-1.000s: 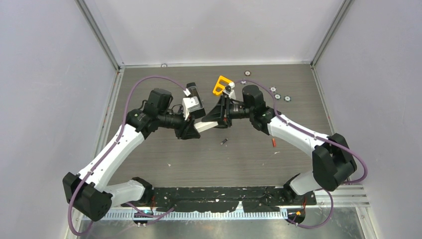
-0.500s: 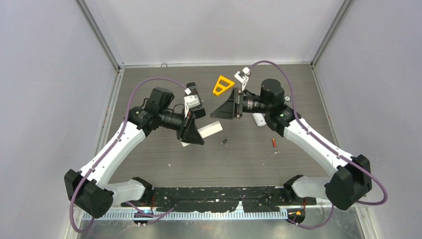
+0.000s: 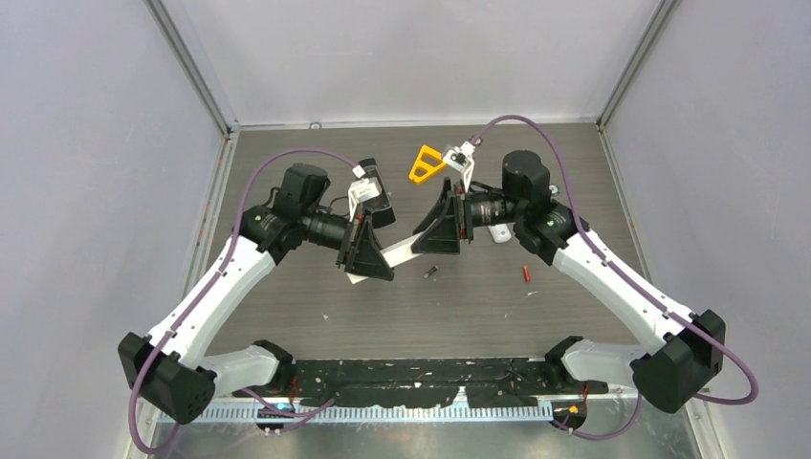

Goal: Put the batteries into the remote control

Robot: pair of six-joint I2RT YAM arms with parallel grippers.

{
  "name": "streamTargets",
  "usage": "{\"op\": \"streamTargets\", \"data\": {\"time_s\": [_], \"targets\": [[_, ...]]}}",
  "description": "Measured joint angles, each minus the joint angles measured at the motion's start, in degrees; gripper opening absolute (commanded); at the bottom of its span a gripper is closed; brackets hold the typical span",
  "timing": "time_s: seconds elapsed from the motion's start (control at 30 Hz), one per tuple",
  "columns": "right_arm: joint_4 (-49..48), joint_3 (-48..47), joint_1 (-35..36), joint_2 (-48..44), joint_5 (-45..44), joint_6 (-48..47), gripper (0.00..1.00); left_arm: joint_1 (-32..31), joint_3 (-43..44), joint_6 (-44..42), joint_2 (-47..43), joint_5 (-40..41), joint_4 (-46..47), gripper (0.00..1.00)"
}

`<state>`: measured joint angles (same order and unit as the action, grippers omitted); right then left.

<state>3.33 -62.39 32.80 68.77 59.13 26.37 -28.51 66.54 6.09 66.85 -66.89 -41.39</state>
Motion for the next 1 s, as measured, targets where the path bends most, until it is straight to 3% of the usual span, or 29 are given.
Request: {"op": "streamTargets", "data": {"time_s": [0.1,0.2,0.33,0.43,0.53,0.7,1.0], "targets": [[2.4,-0.4,1.3,0.5,0.5,-1.6,0.62,0.0,0.2,0.0,0.0,-0.3,0.0,0.00],[3.7,-0.8,2.1,1.3,0.6,-2.3,0.47,0.0,0.3,0.0,0.0,-0.3,0.0,0.01],[3.3,-0.8,2.4,1.8,0.1,-0.8,0.30,0.0,0.4,0.0,0.0,0.1,0.0,0.09],[0.7,-0.5,2.4,1.7,0.0,1.5,0.18,0.2,0.4,0.5,-0.2,-0.2,0.2,0.22],[-2.8,0.7,2.5,1.7,0.0,4.5,0.08,0.4,0.4,1.5,-0.8,0.0,0.4,0.47],[-7.9,2.4,2.4,1.7,-2.5,11.5,0.05,0.4,-0.3,3.6,-2.5,1.4,4.7,0.63],[-17.9,4.8,-1.1,1.7,-6.0,30.9,0.05,0.5,-14.4,12.2,-17.0,15.4,30.6,0.70]]}}
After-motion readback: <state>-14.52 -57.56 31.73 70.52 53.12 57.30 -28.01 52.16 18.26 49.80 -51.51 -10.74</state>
